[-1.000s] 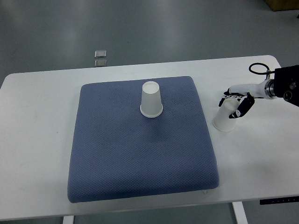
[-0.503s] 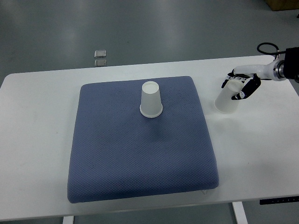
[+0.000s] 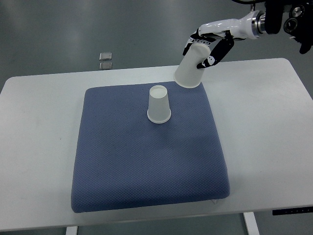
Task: Stack paper cups
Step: 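Lift the cup with the right hand and carry it over the cup on the pad, then lower the held cup onto the cup on the pad and open the right hand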
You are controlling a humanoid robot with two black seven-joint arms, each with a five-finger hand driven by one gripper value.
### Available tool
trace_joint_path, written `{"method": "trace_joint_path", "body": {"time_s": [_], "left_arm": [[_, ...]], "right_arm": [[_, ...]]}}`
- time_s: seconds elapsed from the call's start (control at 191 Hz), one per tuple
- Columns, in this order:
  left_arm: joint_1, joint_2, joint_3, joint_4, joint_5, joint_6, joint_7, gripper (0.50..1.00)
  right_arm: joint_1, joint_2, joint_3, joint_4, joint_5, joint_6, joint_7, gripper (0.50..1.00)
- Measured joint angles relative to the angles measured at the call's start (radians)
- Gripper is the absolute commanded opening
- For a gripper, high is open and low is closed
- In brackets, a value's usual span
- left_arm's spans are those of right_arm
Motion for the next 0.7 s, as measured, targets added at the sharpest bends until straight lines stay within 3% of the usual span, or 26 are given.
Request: {"method": "trace_joint_path", "body": {"time_s": [0.351,0.702], "left_arm": [[0.0,0.0,0.0,0.0,0.0,0.0,0.0,1.0],[0.0,0.0,0.0,0.0,0.0,0.0,0.0,1.0]], "right_arm": [[0.071,0.173,-0.118,-0.07,0.005,0.014,-0.002,0.67],[0.066,0.216,-0.146,-0.132,0.001,0.014,-0.004,0.672]]}}
